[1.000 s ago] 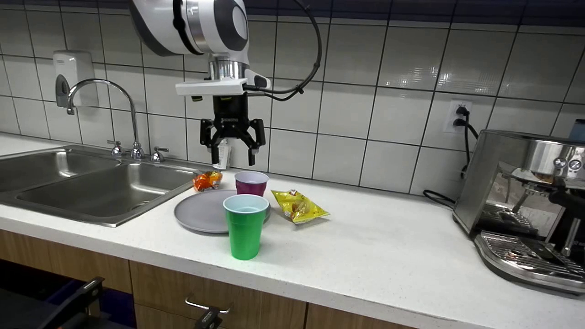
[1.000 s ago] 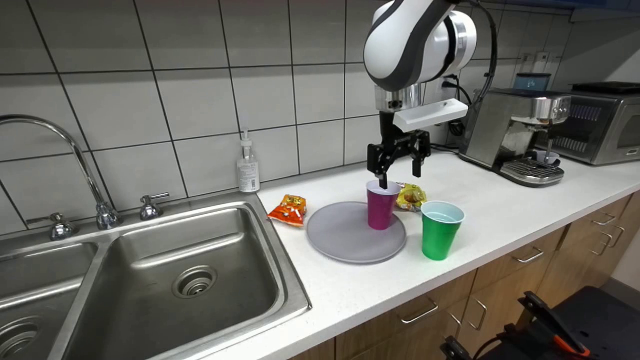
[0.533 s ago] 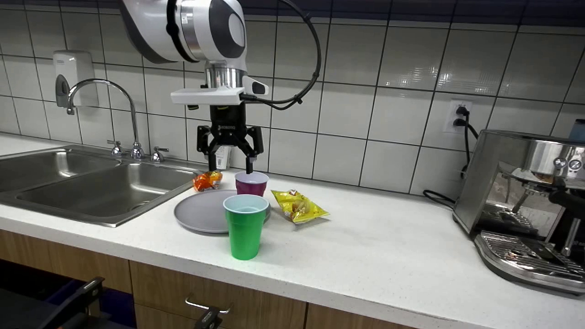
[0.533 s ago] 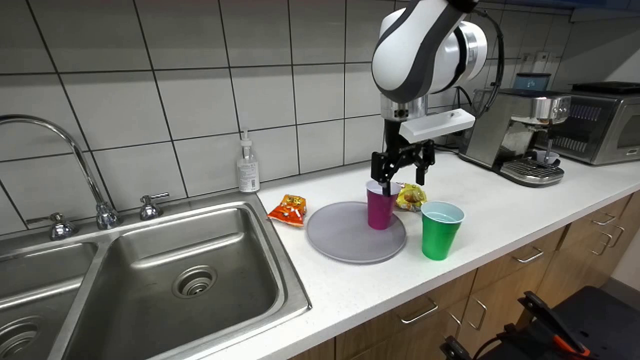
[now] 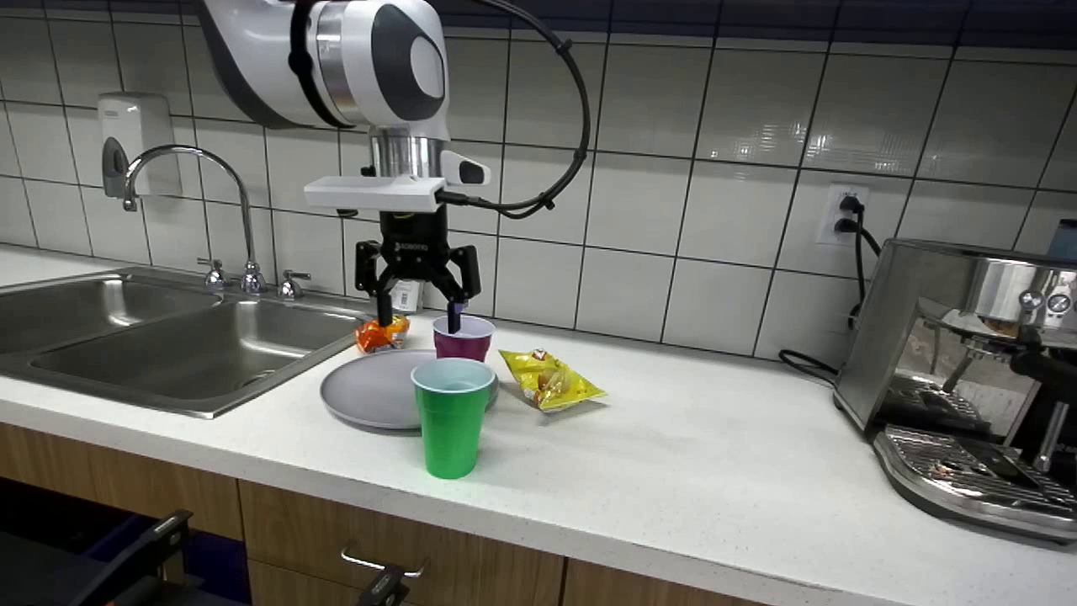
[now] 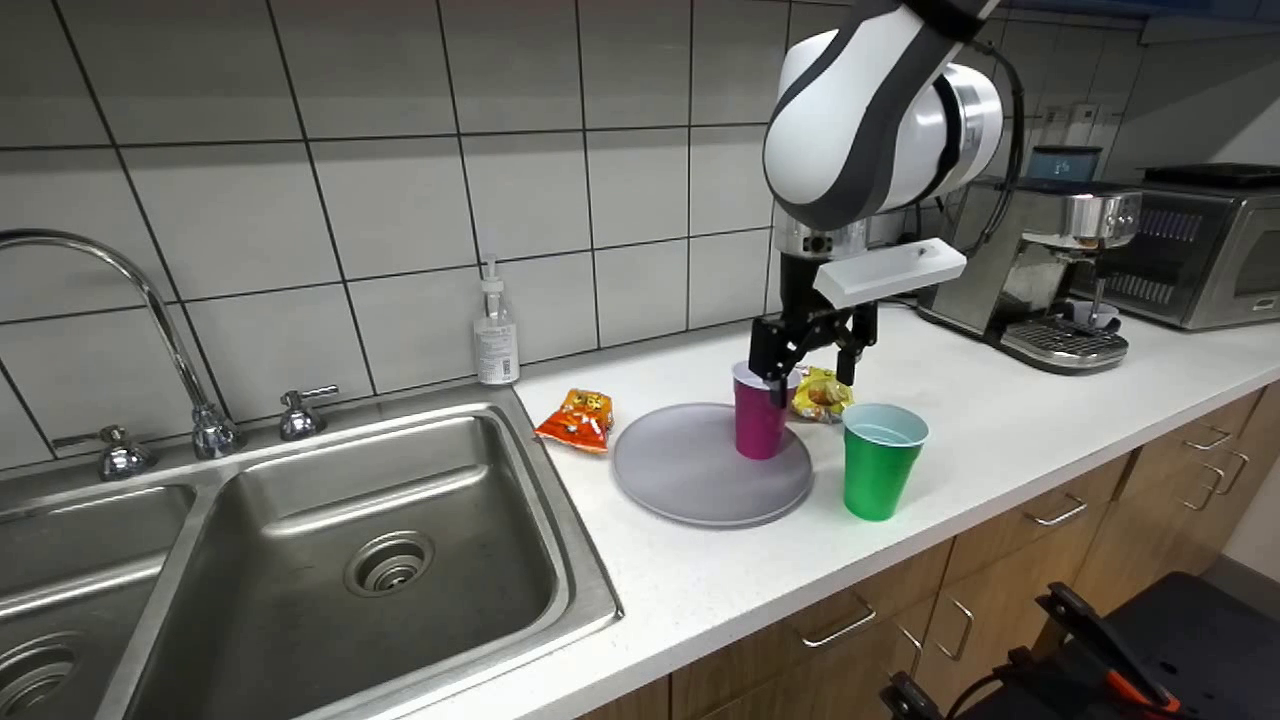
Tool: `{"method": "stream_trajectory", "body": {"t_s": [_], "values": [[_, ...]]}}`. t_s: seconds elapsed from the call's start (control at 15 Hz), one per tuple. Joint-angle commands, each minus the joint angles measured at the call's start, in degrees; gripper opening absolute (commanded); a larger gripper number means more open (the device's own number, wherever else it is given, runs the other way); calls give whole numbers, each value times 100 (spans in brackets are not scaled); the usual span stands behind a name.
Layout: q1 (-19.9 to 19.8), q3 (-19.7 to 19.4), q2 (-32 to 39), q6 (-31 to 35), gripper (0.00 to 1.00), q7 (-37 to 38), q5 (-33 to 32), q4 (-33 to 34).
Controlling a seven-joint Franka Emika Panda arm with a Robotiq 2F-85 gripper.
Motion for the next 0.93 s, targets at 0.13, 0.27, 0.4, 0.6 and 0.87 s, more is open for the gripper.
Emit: {"method": "stream_trajectory", "body": {"t_s": [0.13, 0.27, 0.4, 0.6, 0.87], "values": [[-116, -12, -209, 260, 100, -448, 376, -356], [-128, -32, -182, 287, 100, -451, 412, -393], [-147, -54, -152, 304, 100, -414, 362, -415], [-172, -63, -90, 319, 100, -389, 319, -442], [-187, -54, 9, 338, 100, -321, 249, -463]]}}
